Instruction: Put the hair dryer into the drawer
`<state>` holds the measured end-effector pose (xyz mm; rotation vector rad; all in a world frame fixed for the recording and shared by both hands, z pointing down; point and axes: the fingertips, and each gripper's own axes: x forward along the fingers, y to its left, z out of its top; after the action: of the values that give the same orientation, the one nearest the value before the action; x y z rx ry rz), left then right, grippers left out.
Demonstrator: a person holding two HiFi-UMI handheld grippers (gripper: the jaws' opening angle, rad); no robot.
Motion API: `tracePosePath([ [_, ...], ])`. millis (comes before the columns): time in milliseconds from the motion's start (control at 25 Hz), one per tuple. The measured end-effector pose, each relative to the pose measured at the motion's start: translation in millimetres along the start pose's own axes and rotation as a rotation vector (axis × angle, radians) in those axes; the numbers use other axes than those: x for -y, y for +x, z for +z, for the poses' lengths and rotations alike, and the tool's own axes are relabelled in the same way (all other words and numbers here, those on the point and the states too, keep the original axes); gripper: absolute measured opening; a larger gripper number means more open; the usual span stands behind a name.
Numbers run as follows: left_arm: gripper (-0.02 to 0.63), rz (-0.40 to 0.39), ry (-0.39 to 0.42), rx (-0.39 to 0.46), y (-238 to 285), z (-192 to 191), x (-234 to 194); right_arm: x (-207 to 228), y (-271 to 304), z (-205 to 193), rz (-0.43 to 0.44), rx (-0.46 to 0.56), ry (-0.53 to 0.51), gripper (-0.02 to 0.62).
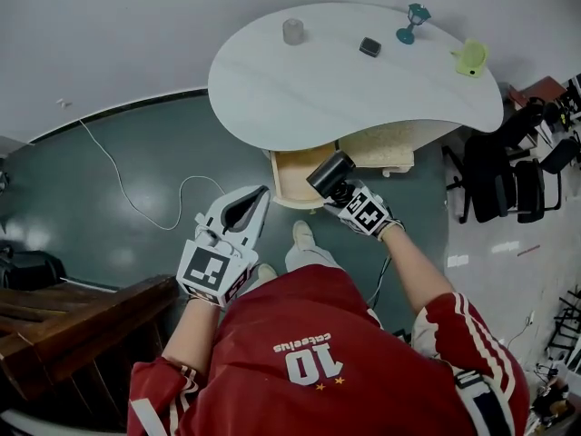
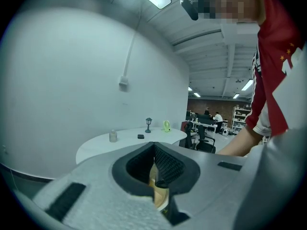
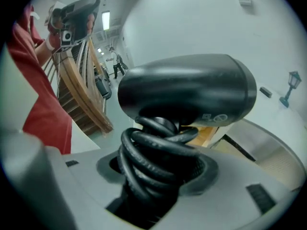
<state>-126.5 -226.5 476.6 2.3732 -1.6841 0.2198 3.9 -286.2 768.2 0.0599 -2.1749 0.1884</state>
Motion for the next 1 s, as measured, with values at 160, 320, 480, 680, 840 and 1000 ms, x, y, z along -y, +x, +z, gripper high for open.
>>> tracePosePath([
  [160,-0.001,0.010,0.004,-0.012,2.7,-2.5,-0.5,-4.9,16.0,-2.0,0.057,-0.073,-0.136,0.255],
  [320,0.000,0.025,-0.003,-0.019,5.0,-5.4,-6.5,-7.1,32.4,-7.3,0.126,-0.141,-0.225,0.256],
  [480,-0.001,0.041,-0.014,-0.033,6.3,-8.8,-11.7,-6.9,44.3,-12.4,0.180,-0.195,-0.241,0.255],
  [680,0.000,0.058,-0.013,-0.043,10.0,-12.9,-16.5,-5.9,59.3,-21.7,0.276,-0.255,-0.247,0.255],
  [840,-0.001,0.070,-0.035,-0.057,13.3,-13.1,-16.9,-5.0,64.4,-28.2,0.333,-0.322,-0.264,0.255],
  [1000,-0.002,0.083,-0.021,-0.061,17.5,-15.6,-20.6,0.9,69.7,-28.2,0.367,-0.358,-0.272,0.255],
])
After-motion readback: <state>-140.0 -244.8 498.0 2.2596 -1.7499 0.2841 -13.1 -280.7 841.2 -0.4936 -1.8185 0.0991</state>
